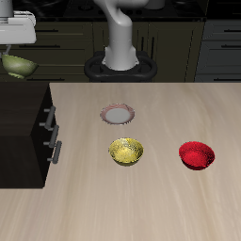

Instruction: Place the green bowl on top of the wooden cabinet

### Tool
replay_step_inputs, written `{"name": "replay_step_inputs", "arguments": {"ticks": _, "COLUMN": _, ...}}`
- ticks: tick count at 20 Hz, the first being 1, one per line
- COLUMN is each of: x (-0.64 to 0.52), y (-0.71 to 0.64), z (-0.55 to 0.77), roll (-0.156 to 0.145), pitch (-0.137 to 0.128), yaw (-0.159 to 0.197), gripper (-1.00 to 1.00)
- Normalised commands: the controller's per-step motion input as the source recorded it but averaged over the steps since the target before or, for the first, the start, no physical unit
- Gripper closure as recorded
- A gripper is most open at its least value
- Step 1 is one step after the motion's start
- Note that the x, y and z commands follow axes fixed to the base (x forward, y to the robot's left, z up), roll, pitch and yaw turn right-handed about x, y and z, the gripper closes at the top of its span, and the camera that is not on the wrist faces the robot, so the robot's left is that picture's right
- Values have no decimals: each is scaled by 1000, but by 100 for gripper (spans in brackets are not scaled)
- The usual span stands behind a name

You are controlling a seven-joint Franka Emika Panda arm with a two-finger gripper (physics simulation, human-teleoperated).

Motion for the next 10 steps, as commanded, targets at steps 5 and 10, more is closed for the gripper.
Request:
{"name": "replay_step_inputs", "arguments": {"ticks": 5, "x": 98, "y": -24, "z": -43, "roll": -8, "pitch": 9, "yaw": 11, "gripper": 100}}
{"name": "replay_step_inputs", "arguments": {"ticks": 10, "x": 47, "y": -45, "z": -5, "roll": -18, "pitch": 7, "yaw": 6, "gripper": 100}}
